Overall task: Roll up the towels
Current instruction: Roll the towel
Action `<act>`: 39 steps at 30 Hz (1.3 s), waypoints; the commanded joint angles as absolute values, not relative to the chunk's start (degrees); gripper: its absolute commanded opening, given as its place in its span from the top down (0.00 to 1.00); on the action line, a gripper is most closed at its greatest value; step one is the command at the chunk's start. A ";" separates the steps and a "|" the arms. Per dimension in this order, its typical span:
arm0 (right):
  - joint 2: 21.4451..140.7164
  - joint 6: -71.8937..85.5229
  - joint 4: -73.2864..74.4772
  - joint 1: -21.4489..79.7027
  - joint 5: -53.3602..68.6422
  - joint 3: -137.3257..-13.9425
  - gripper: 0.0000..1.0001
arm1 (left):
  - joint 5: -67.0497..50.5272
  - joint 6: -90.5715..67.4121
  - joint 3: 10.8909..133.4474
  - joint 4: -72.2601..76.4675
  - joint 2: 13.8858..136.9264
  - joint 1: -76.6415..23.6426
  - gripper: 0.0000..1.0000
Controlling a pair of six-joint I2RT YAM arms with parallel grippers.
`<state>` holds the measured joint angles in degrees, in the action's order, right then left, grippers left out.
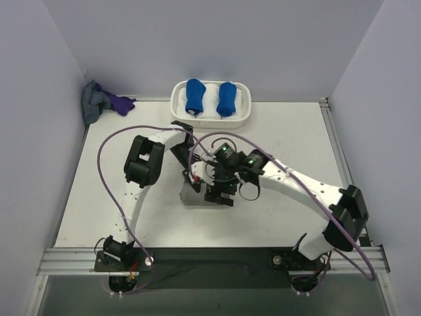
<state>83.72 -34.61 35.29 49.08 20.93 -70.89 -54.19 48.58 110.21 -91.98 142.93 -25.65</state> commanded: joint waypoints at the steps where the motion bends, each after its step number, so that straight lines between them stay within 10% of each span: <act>1: 89.99 -39.28 26.66 53.34 12.13 -71.45 0.22 | -43.68 56.25 111.18 -90.18 149.50 -25.84 0.76; 9: 100.36 -45.52 17.85 55.72 8.17 -67.69 0.25 | -44.38 57.13 112.06 -90.18 150.03 -25.49 0.73; 22: 105.90 -37.19 28.20 47.30 28.35 -70.03 0.81 | -54.84 61.70 99.77 -84.56 135.72 -16.81 0.44; 34: 120.05 -28.04 41.74 36.39 51.76 -86.47 0.79 | -62.67 64.23 85.97 -78.93 113.75 5.70 0.35; 39: 127.43 -27.25 46.40 32.97 58.08 -94.64 0.76 | -57.49 63.12 68.61 -63.41 94.16 5.29 0.15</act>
